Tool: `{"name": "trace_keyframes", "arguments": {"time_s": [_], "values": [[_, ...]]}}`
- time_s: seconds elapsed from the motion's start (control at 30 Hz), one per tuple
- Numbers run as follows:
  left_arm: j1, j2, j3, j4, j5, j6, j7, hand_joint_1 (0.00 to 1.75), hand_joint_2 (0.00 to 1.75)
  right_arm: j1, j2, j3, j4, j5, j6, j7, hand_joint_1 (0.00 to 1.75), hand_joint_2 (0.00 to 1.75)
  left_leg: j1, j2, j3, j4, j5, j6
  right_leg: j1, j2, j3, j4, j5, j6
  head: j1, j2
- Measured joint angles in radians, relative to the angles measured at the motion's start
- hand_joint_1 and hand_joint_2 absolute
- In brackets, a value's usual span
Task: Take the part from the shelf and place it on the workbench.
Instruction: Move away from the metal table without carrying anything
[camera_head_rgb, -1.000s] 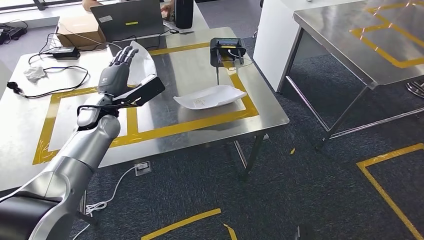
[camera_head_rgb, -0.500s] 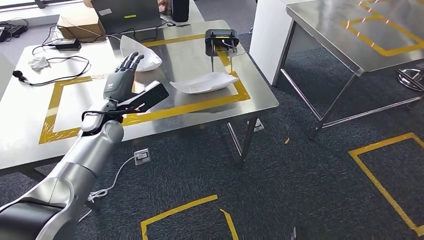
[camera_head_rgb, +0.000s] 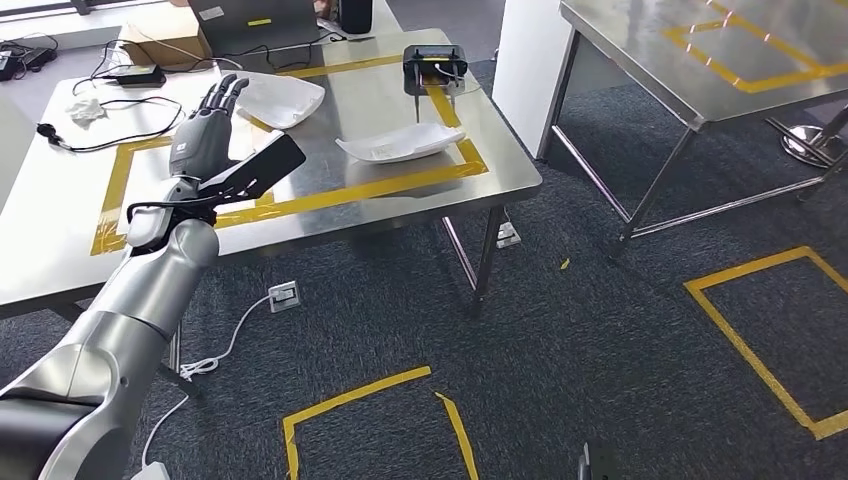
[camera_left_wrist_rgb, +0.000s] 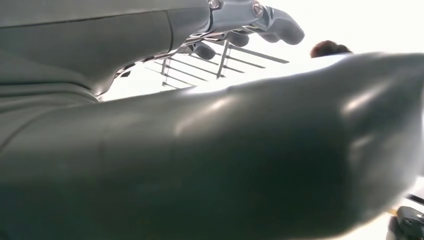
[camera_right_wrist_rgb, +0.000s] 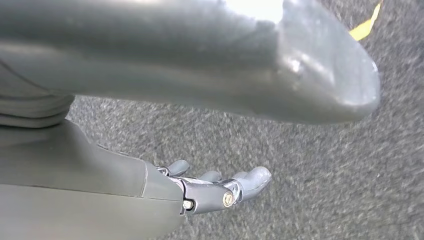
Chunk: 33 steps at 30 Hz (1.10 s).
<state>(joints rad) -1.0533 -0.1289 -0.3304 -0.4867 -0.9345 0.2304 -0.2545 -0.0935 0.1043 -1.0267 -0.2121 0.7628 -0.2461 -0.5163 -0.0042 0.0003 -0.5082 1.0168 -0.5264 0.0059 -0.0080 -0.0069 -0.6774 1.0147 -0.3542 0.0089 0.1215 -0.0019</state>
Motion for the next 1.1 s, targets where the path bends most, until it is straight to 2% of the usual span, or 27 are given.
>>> {"name": "trace_keyframes", "arguments": {"time_s": [0.03,0.07,0.1,0.17,0.2,0.23,0.27,0.3,0.33,0.37,0.4,0.43,0.5,0.53,0.57,0.6,0.67,0.7,0.73,0.77,0.8,0.83,0.9,0.93,1.03,1.07,1.1], "values": [[0.000,0.002,0.001,0.000,0.001,0.000,0.000,0.00,0.00,0.000,0.000,0.000,0.000,0.002,0.001,0.000,0.00,0.00,0.001,0.001,-0.006,-0.001,0.009,0.008,-0.001,0.001,-0.006,0.006,-0.008,0.006,-0.002,0.000],[0.000,0.004,0.002,0.000,0.001,0.000,0.000,0.00,0.00,0.000,0.000,0.000,0.000,0.002,0.002,0.000,0.00,0.00,0.004,0.003,-0.014,-0.003,0.021,0.016,-0.003,0.002,-0.017,0.027,-0.035,0.012,-0.004,0.000],[0.000,0.004,0.003,0.000,0.001,0.000,0.000,0.00,0.00,0.000,0.000,0.000,0.000,0.002,0.003,0.000,0.00,0.00,0.006,0.003,-0.025,-0.004,0.033,0.022,-0.004,0.003,-0.033,0.069,-0.077,0.017,-0.005,0.000],[0.001,0.005,0.003,0.000,0.001,0.001,0.000,0.00,0.00,-0.002,0.000,0.000,0.000,0.003,0.003,0.000,0.00,0.00,0.007,0.003,-0.053,-0.002,0.057,0.026,-0.006,0.005,-0.074,0.202,-0.170,0.025,-0.004,0.000],[0.004,0.006,0.003,0.000,0.001,0.001,0.000,0.00,0.00,-0.003,0.000,0.000,0.000,0.003,0.003,0.000,0.00,0.00,0.007,0.003,-0.069,0.001,0.067,0.025,-0.007,0.005,-0.087,0.260,-0.192,0.028,-0.004,0.000],[0.006,0.008,0.003,0.000,0.001,0.001,0.000,0.00,0.00,-0.003,0.000,0.000,0.000,0.004,0.003,0.000,0.00,0.00,0.007,0.003,-0.083,0.004,0.076,0.023,-0.007,0.005,-0.085,0.292,-0.192,0.030,-0.004,0.000],[0.009,0.009,0.003,0.000,0.001,0.000,0.000,0.00,0.00,-0.003,0.000,0.000,0.000,0.005,0.003,0.000,0.00,0.00,0.008,0.003,-0.097,0.008,0.083,0.021,-0.008,0.004,-0.065,0.286,-0.174,0.031,-0.004,0.000],[0.010,0.010,0.003,0.000,0.001,0.000,0.000,0.00,0.00,-0.004,0.000,0.001,0.000,0.005,0.003,0.000,0.00,0.00,0.008,0.004,-0.110,0.012,0.090,0.018,-0.009,0.004,-0.025,0.242,-0.149,0.030,-0.004,0.000],[0.011,0.011,0.004,-0.002,0.001,0.000,0.000,0.00,0.00,-0.004,0.000,0.001,0.000,0.005,0.003,-0.001,0.00,0.00,0.009,0.004,-0.121,0.017,0.096,0.014,-0.010,0.004,0.026,0.173,-0.139,0.028,-0.004,0.000],[0.011,0.013,0.004,-0.004,0.001,0.000,0.000,0.00,0.00,-0.005,0.000,0.001,0.000,0.004,0.003,-0.002,0.00,0.00,0.009,0.004,-0.130,0.021,0.102,0.009,-0.008,0.005,0.073,0.106,-0.136,0.023,-0.005,0.000],[0.011,0.014,0.004,-0.007,0.001,0.000,0.000,0.00,0.00,-0.006,-0.001,0.001,0.000,0.002,0.002,-0.004,0.00,0.00,0.008,0.005,-0.135,0.023,0.107,0.003,-0.005,0.006,0.105,0.055,-0.139,0.017,-0.005,0.000],[0.011,0.015,0.004,-0.009,0.001,0.000,0.000,0.00,0.00,-0.006,-0.001,0.001,0.000,-0.002,0.002,-0.006,0.00,0.00,0.008,0.005,-0.138,0.023,0.114,-0.004,-0.002,0.008,0.120,0.028,-0.147,0.010,-0.005,0.000],[0.013,0.017,0.004,-0.010,0.002,0.000,-0.002,0.00,0.00,-0.005,-0.002,0.000,0.000,-0.010,-0.001,-0.010,0.00,0.00,0.007,0.005,-0.140,0.019,0.126,-0.017,0.000,0.009,0.116,0.019,-0.138,-0.006,-0.004,0.000],[0.014,0.020,0.004,-0.010,0.004,0.000,-0.004,0.00,0.00,-0.005,-0.003,0.000,0.000,-0.013,-0.004,-0.011,0.00,0.00,0.008,0.004,-0.145,0.022,0.122,-0.022,-0.002,0.008,0.112,0.016,-0.130,-0.015,-0.005,0.000],[0.015,0.023,0.005,-0.010,0.005,0.000,-0.005,0.00,0.00,-0.004,-0.004,-0.001,0.000,-0.017,-0.007,-0.012,0.00,0.00,0.008,0.003,-0.155,0.038,0.104,-0.027,-0.004,0.007,0.105,0.012,-0.121,-0.024,-0.006,0.000],[0.016,0.026,0.005,-0.011,0.006,0.000,-0.006,0.00,0.00,-0.004,-0.005,-0.002,0.000,-0.019,-0.009,-0.013,0.00,0.00,0.009,0.002,-0.170,0.074,0.072,-0.031,-0.006,0.005,0.097,0.008,-0.111,-0.031,-0.009,0.000],[0.021,0.029,0.005,-0.010,0.007,0.000,-0.008,0.00,0.00,-0.003,-0.007,-0.003,0.000,-0.022,-0.013,-0.014,0.00,0.00,0.010,0.001,-0.211,0.198,-0.014,-0.037,-0.005,0.004,0.076,0.008,-0.093,-0.038,-0.013,0.000],[0.025,0.030,0.005,-0.010,0.007,0.000,-0.008,0.00,0.00,-0.002,-0.008,-0.003,0.000,-0.023,-0.013,-0.014,0.00,0.00,0.010,0.001,-0.225,0.257,-0.042,-0.039,-0.005,0.004,0.064,0.009,-0.084,-0.038,-0.014,0.000],[0.029,0.031,0.005,-0.010,0.007,0.000,-0.009,0.00,0.00,-0.001,-0.008,-0.003,0.000,-0.024,-0.013,-0.014,0.00,0.00,0.010,0.001,-0.226,0.292,-0.051,-0.040,-0.004,0.004,0.052,0.009,-0.075,-0.038,-0.014,0.000],[0.033,0.032,0.005,-0.009,0.008,0.000,-0.009,0.00,0.00,0.001,-0.008,-0.003,0.000,-0.025,-0.013,-0.014,0.00,0.00,0.010,0.001,-0.210,0.292,-0.041,-0.039,-0.004,0.005,0.041,0.010,-0.066,-0.037,-0.014,0.000],[0.035,0.032,0.005,-0.010,0.008,0.000,-0.009,0.00,0.00,0.002,-0.008,-0.003,0.000,-0.026,-0.013,-0.014,0.00,0.00,0.010,0.001,-0.174,0.250,-0.018,-0.036,-0.003,0.006,0.031,0.011,-0.058,-0.036,-0.014,0.000],[0.036,0.033,0.005,-0.011,0.008,0.000,-0.009,0.00,0.00,0.003,-0.008,-0.003,0.000,-0.026,-0.013,-0.014,0.00,0.00,0.009,0.000,-0.124,0.182,0.001,-0.031,-0.003,0.006,0.022,0.013,-0.051,-0.033,-0.014,0.000],[0.035,0.032,0.005,-0.017,0.008,0.001,-0.009,0.00,0.00,0.003,-0.008,-0.003,0.000,-0.027,-0.013,-0.014,0.00,0.00,0.005,0.000,-0.040,0.057,0.011,-0.022,-0.002,0.007,0.010,0.016,-0.037,-0.023,-0.013,0.000],[0.035,0.032,0.005,-0.019,0.008,0.001,-0.010,0.00,0.00,0.003,-0.008,-0.004,0.000,-0.027,-0.013,-0.014,0.00,0.00,0.003,0.000,-0.023,0.026,0.005,-0.017,-0.001,0.007,0.008,0.016,-0.031,-0.017,-0.015,0.000],[0.034,0.032,0.005,-0.020,0.009,0.001,-0.010,0.00,0.00,0.005,-0.009,-0.004,0.000,-0.027,-0.013,-0.015,0.00,0.00,0.001,0.001,-0.031,0.011,0.017,0.003,-0.003,0.007,0.004,0.012,-0.019,0.005,-0.021,0.000],[0.034,0.031,0.005,-0.021,0.009,0.001,-0.009,0.00,0.00,0.006,-0.010,-0.004,0.000,-0.027,-0.013,-0.014,0.00,0.00,0.003,0.002,-0.036,0.007,0.028,0.012,-0.004,0.008,-0.003,0.023,-0.035,0.012,-0.022,0.000],[0.034,0.029,0.005,-0.021,0.009,0.001,-0.009,0.00,0.00,0.007,-0.010,-0.004,0.000,-0.027,-0.013,-0.014,0.00,0.00,0.006,0.003,-0.043,0.003,0.040,0.019,-0.005,0.008,-0.016,0.053,-0.067,0.018,-0.023,0.000]]}}
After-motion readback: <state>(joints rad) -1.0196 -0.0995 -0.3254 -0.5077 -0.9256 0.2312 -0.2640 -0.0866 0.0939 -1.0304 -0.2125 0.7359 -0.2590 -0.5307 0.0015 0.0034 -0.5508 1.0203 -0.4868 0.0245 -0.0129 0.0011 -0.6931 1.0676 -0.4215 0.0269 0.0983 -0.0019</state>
